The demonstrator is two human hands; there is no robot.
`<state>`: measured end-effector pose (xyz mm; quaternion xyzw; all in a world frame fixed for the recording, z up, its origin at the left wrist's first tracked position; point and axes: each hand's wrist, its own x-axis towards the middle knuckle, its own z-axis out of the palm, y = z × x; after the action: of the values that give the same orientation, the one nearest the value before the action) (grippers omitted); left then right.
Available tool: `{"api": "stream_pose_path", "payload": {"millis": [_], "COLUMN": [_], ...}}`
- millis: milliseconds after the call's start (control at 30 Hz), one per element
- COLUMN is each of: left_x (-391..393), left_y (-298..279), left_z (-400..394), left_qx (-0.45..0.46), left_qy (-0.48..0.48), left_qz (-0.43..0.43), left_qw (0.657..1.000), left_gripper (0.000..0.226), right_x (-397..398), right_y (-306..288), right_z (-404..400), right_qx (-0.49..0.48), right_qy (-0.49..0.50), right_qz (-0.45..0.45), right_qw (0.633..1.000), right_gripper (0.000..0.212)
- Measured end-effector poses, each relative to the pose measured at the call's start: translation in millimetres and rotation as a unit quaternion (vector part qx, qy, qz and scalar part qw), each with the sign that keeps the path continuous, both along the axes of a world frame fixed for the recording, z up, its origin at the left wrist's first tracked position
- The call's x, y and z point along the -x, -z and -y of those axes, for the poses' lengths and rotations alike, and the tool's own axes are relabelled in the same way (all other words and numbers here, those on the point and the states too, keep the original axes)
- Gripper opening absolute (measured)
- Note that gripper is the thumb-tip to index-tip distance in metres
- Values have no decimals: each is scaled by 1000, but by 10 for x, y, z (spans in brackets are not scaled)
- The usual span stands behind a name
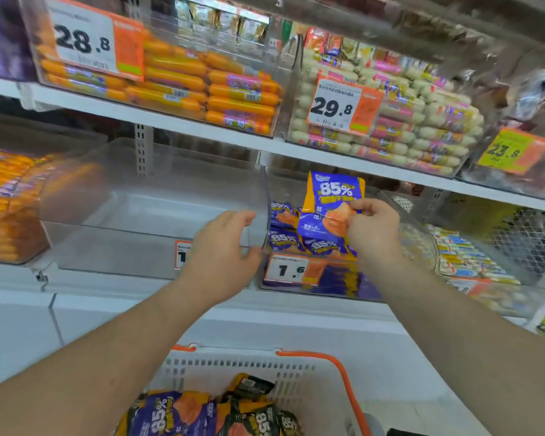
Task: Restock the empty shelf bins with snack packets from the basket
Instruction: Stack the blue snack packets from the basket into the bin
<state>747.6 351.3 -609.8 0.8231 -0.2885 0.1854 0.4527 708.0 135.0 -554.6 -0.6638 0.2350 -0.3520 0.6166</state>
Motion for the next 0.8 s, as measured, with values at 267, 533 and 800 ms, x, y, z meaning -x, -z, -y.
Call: {"api": "stream_pose_path", "payload": {"millis": [267, 533, 800], "left_x": [-22, -26, 33], "left_y": [281, 310, 321], "left_z": [-4, -13, -23], "left_qx": [-264, -283, -225], "left_qy": [-23, -12, -15], "left_qz": [83, 86, 135], "left_qw": [961, 955, 965], "left_gripper": [64, 70, 55], "right_x": [-496, -623, -607], "right_y": [183, 302, 345], "right_z": [-197, -138, -201], "right_qx": [197, 282, 387], "right_qy": [-65, -121, -62], "right_qz": [-322, -416, -435], "right_qw": [923, 856, 811], "right_gripper": [26, 42, 16]}}
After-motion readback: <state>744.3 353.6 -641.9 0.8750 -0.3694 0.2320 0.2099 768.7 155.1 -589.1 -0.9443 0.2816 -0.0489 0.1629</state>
